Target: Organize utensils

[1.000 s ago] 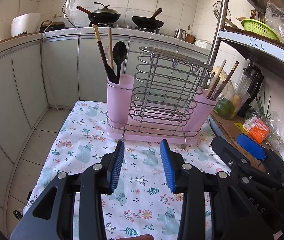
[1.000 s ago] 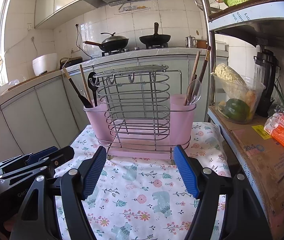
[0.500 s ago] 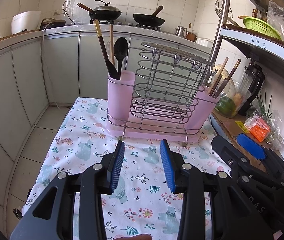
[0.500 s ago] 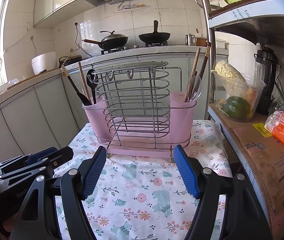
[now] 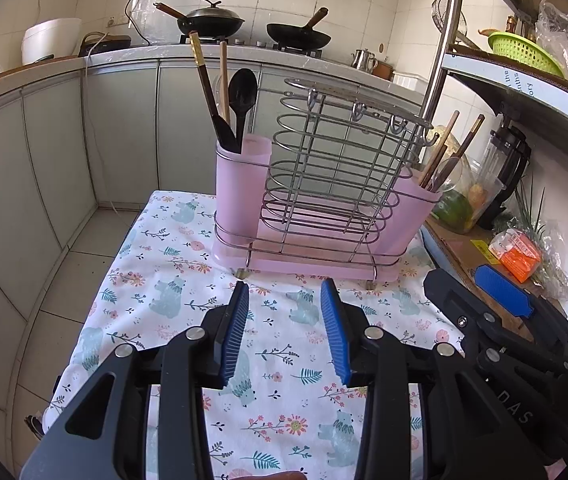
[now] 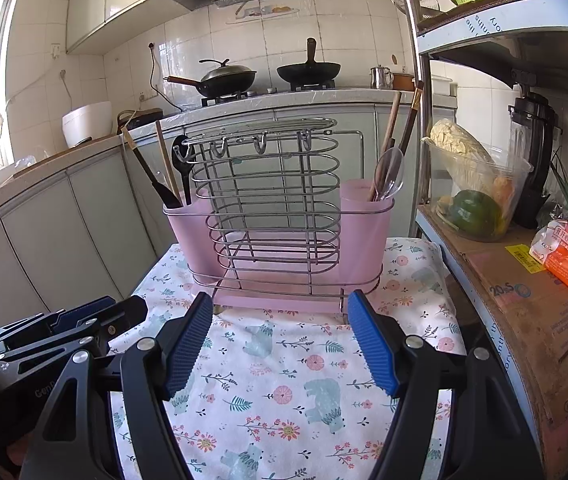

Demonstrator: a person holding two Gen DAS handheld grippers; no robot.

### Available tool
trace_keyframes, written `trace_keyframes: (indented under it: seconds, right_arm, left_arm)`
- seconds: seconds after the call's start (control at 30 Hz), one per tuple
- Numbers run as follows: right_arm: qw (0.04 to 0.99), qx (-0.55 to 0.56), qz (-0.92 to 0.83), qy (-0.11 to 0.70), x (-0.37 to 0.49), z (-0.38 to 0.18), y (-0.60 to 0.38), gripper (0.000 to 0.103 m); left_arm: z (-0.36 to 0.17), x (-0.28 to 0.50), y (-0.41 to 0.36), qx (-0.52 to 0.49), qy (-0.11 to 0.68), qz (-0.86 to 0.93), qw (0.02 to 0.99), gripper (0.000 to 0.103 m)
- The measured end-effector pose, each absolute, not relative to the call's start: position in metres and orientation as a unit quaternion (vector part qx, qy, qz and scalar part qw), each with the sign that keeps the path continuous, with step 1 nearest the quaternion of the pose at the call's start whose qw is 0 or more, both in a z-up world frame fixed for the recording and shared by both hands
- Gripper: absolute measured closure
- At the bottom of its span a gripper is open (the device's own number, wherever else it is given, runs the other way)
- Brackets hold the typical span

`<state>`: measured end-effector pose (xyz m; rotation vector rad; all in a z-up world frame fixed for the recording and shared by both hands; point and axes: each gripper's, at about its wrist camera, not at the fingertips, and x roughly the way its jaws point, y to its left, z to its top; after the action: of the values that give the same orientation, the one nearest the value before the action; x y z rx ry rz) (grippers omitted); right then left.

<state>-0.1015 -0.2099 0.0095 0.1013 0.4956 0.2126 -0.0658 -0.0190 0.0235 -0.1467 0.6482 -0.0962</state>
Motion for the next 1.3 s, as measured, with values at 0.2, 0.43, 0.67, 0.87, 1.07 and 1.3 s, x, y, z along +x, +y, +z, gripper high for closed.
trace_keyframes:
  seconds: [0.2,0.43,0.67,0.87,1.07,1.3]
  right_arm:
    - [0.963,0.050,0.105,0.245,-0.101,0.009,-0.210,0.034]
    - [0.962,0.048,0.105,0.249,-0.099,0.007,-0.208,0.034]
    - [0.962,0.046,0.104,0.250,-0.097,0.006,-0.207,0.034]
    - [0.961,0.043,0.104,0.252,-0.095,0.004,-0.208,0.034]
    - [0.960,0.040,0.104,0.255,-0.090,0.003,-0.207,0.034]
    - [0.959,0.036,0.104,0.260,-0.087,0.002,-0.205,0.034]
  left_arm:
    - [0.022,-0.064,-0.017,-0.075,0.321,-0.047,0.943,0.065]
    - [0.020,-0.062,-0.017,-0.077,0.324,-0.046,0.942,0.065]
    - [0.018,-0.060,-0.015,-0.079,0.327,-0.046,0.940,0.065]
    - [0.017,-0.057,-0.014,-0.080,0.329,-0.048,0.940,0.065]
    - [0.016,-0.055,-0.013,-0.080,0.330,-0.048,0.939,0.065]
    - [0.014,-0.053,-0.012,-0.081,0.333,-0.048,0.938,0.065]
